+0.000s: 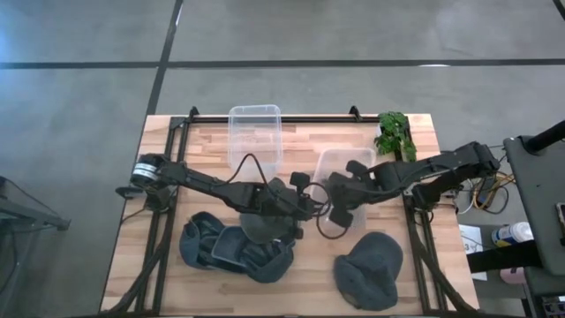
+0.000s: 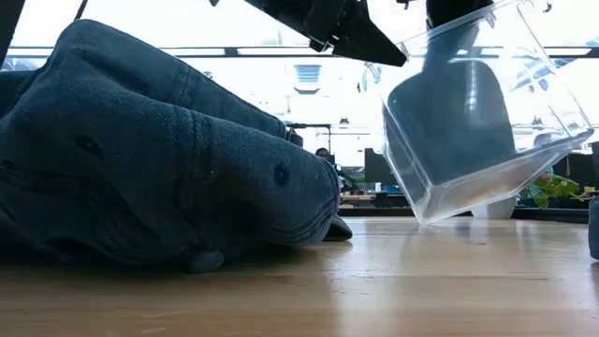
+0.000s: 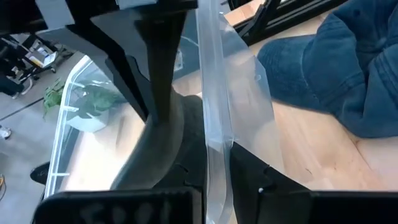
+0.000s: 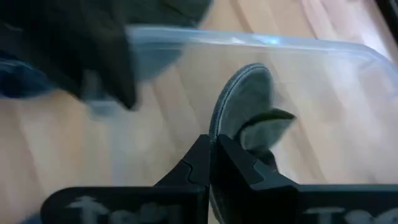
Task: Pick & Place hat
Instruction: Adjust the gray cap in the right bin, then adjust the right bin
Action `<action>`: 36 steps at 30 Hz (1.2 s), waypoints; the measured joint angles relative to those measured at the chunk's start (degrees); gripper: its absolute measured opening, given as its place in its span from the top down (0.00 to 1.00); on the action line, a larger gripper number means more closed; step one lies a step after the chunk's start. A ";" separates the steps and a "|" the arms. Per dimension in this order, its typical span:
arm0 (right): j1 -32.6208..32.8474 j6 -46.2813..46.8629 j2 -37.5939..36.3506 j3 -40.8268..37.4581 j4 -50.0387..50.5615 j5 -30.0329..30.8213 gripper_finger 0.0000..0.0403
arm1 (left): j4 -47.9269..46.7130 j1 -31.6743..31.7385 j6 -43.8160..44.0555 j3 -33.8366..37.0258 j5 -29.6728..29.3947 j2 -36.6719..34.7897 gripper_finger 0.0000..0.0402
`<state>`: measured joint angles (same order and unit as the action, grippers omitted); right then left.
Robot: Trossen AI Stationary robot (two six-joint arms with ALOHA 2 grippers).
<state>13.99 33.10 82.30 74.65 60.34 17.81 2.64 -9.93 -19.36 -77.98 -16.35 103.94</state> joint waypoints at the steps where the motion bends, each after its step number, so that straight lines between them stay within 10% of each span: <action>1: 0.04 -0.02 0.00 0.03 -0.35 -0.09 0.97 | -0.11 -0.09 0.45 -0.04 -0.30 0.11 0.90; 20: 1.66 -3.30 -0.50 -2.29 0.88 -4.53 0.65 | -7.30 -5.15 0.29 -3.56 -15.03 -0.07 0.65; 36: 2.82 9.01 -7.63 -5.08 11.70 -0.27 0.70 | -26.91 -4.35 13.56 -5.17 -23.30 -0.24 0.65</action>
<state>16.81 42.11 74.67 69.57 72.04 17.54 -24.27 -14.27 -5.80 -83.15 -39.65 103.70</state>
